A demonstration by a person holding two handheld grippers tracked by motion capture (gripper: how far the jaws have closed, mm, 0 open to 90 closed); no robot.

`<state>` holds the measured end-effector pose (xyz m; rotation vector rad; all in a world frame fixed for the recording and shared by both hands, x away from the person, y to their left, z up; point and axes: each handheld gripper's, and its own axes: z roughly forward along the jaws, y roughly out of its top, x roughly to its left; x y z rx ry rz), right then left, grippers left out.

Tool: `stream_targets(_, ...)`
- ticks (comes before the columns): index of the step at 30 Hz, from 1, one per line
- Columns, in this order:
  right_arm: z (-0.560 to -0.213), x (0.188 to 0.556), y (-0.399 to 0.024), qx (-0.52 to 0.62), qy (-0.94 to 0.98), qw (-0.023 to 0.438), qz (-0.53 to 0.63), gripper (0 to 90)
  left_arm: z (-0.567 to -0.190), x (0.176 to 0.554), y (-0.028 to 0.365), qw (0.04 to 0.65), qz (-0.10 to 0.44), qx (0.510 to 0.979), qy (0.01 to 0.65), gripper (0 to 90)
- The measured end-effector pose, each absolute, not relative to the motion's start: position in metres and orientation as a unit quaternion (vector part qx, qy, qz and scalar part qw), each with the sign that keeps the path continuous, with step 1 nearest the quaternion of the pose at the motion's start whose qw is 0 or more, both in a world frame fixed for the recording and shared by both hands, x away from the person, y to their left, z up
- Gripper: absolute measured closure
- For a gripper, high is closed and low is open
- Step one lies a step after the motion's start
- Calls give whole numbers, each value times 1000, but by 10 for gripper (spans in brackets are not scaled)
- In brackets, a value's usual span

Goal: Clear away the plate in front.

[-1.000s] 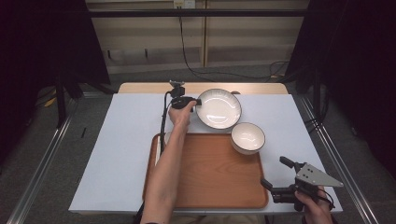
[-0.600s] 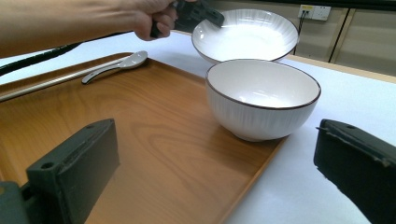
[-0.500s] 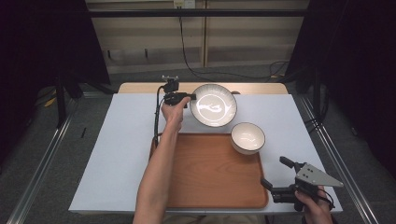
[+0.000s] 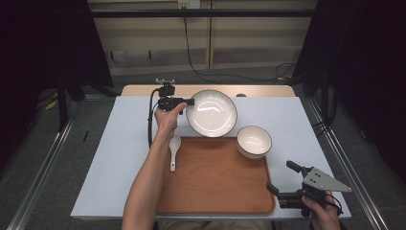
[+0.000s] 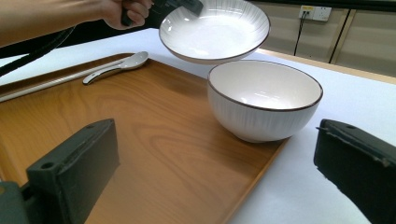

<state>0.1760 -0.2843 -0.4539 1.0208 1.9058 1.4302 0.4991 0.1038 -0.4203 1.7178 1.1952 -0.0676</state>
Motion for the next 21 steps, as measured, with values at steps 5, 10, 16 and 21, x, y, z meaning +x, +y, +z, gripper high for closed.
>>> stream_targets(5, -454, 176, -285, 379, 707, 273, 532, 0, -414, 493, 110, 506, -34, 711, 487, 839)
stream_targets(10, -454, 176, -285, 379, 708, 273, 529, 0, -409, 485, 116, 511, -45, 715, 475, 840)
stream_targets(16, -455, 176, -285, 379, 710, 272, 528, 0, -400, 476, 125, 506, -36, 724, 468, 839)
stream_targets(21, -455, 176, -285, 382, 708, 274, 527, 0, -393, 469, 130, 504, -37, 730, 459, 838)
